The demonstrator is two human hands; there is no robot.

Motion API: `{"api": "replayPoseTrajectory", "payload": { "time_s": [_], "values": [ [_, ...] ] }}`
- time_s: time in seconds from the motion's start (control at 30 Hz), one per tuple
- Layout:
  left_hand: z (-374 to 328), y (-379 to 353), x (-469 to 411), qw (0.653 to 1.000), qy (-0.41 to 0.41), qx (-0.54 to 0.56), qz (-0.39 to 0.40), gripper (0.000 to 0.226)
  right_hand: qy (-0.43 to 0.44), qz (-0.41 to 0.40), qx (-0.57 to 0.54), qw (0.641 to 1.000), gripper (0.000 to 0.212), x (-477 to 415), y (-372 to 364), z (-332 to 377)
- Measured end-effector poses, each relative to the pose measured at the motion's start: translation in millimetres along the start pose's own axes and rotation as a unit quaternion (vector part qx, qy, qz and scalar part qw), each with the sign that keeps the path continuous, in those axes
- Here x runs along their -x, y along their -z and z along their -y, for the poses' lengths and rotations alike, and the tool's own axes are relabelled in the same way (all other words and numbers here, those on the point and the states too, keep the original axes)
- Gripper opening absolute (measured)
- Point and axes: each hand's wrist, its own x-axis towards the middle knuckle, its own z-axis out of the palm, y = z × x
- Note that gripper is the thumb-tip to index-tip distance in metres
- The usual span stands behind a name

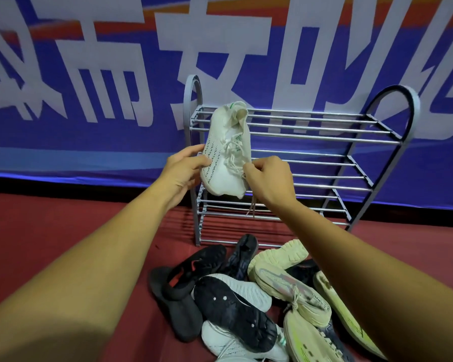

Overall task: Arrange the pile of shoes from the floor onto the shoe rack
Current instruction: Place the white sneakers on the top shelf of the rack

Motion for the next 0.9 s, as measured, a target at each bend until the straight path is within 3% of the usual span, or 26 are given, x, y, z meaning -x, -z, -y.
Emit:
{"api": "replayPoseTrajectory", "payload": {
  "time_s": [0.13,0.3,0.43,0.6,0.73,0.9],
  "values": [
    [-7,-9,-7,0.998,-0.028,0.05,-0.032,0.036,-0.009,-0.029,-0.015,0.999,0.035,-13,-3,2],
    [-11,-21,-14,0.999,-0.032,-0.01,0.018,0.056,0.001,-0.028,-0.09,0.996,0.028,-28,-17,2],
    [-14,-24,-29,0.998,-0.035,0.061,0.002,0.063,-0.005,-0.01,-0.132,0.991,0.029,-33,-25,0],
    [-13,-24,-45,0.988,-0.031,0.138,-0.06,0.057,-0.029,0.026,-0.205,0.978,0.039,-43,-32,0],
    [-9,-22,-57,0.987,-0.023,0.135,-0.081,0.053,-0.031,0.054,-0.256,0.965,0.038,-52,-37,1],
    [-11,-8,-63,0.998,-0.034,0.057,-0.005,0.039,-0.028,0.049,-0.276,0.96,0.04,-65,-45,6]
  ]
}}
